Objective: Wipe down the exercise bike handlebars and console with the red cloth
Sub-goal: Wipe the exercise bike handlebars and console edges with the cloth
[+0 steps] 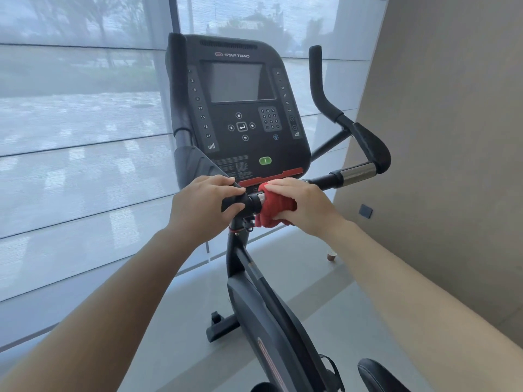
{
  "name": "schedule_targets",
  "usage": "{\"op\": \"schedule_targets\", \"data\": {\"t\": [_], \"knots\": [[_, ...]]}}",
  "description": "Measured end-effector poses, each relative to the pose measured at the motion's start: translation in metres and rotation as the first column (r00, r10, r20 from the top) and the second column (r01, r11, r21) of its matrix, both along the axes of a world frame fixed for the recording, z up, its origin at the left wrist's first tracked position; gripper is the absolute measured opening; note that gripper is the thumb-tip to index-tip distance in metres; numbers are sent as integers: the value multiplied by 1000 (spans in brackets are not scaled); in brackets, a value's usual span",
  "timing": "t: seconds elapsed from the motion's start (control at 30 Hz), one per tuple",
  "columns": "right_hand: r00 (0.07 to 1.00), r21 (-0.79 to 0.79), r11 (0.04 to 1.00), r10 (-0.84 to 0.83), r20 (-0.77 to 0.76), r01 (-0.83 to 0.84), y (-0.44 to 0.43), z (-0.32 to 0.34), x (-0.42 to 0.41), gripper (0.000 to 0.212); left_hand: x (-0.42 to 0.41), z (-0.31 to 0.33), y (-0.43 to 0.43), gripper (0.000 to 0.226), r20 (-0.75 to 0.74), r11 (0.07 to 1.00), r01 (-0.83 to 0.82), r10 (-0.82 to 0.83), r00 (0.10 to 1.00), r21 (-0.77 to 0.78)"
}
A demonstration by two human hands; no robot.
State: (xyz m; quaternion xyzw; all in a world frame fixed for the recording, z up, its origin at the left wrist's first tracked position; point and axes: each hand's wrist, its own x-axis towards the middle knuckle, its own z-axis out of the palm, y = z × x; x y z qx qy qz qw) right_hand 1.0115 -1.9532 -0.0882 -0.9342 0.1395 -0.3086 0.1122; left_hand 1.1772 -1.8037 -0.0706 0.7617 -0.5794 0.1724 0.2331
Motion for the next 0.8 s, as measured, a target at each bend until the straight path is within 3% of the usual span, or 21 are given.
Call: {"op": "schedule_targets", "data": {"t": [0.1,0.27,0.47,0.6,0.7,0.73,0.8], "knots": [[999,0,999,-39,12,39,0,0,-3,55,-6,5,0,32,3,998,-22,22,1000,51],[999,-30,998,52,12,-52,-6,-4,-6,54,-26,11,-5,40,-24,992,-101,103,994,74],[993,17,999,28,117,-30,-47,1,-39,37,-45,5,-4,36,-58,974,-213,218,974,82],[984,255,964,33,173,-77,-57,9,-55,15,-56,-3,-1,43,-65,965,-250,255,965,84],[967,483,854,82,243,-193,-49,23,-61,11,-64,-6,-3,43,-88,963,-266,270,959,47],[958,496,841,85,275,-218,-44,28,-59,8,-65,-5,-4,41,-95,963,-268,270,958,35],[954,341,926,62,292,-165,-37,41,-48,16,-66,-3,-8,40,-103,966,-257,258,961,21]]}}
